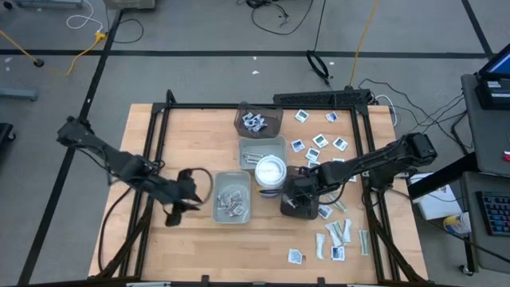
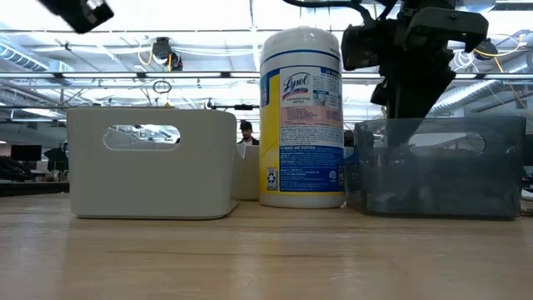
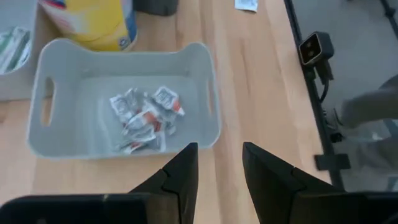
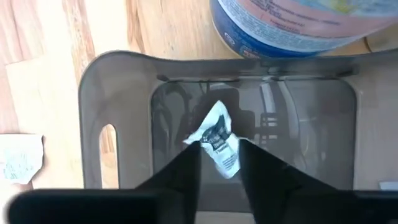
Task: Pick & Place First Aid Supplies
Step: Put the towelette pack into the bottom transparent black bin, then put the alcohol pad into the top transparent black bin
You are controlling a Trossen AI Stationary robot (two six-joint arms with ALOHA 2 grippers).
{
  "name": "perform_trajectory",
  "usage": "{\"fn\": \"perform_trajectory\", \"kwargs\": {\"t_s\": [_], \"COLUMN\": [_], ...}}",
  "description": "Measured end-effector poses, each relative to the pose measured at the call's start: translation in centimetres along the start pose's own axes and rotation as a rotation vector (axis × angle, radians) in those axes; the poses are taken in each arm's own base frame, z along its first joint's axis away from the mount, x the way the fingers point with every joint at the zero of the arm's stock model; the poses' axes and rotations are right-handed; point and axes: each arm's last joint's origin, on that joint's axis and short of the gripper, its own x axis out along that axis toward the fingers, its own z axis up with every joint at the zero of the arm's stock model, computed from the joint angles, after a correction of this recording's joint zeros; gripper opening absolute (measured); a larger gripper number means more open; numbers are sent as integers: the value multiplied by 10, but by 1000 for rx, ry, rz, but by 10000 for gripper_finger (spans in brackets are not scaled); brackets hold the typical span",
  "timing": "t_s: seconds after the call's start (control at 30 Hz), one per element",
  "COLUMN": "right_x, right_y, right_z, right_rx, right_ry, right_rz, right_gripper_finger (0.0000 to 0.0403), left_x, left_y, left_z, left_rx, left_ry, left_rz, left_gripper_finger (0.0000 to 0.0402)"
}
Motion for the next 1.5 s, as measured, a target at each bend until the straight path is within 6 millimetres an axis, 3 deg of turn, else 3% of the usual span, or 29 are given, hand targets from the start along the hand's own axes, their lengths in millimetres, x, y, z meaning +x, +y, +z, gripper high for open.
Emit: {"fn": "perform_trajectory", "kwargs": {"t_s": [0.17,0.3,0.47,0.67,0.77,0.9,1.3,1.5], "right_x": [0,0,-1,-2,-2,-2,-2,-2], "right_y": [0,-2,0,2,2,3,14,20], "right_z": [1,4,14,18,18,18,13,10], "right_rx": [1,50,27,45,68,96,85,93], "right_ry": [-5,-60,-183,-234,-238,-236,-233,-227], "right_rz": [-1,-42,-82,-66,-62,-56,-37,-27], "right_gripper_finger": [161,197,215,214,213,215,216,211], "left_x": [-18,-28,-28,-11,2,11,9,9], "left_y": [24,43,61,70,74,83,111,120], "left_z": [-36,-61,-88,-111,-119,-123,-119,-120], "left_rx": [-11,-33,-67,-101,-99,-89,-21,-28], "left_ry": [-132,-318,-562,-742,-759,-732,-731,-727], "left_rz": [65,167,228,54,-20,18,227,220], "left_gripper_finger": [129,129,129,129,129,129,129,129]}}
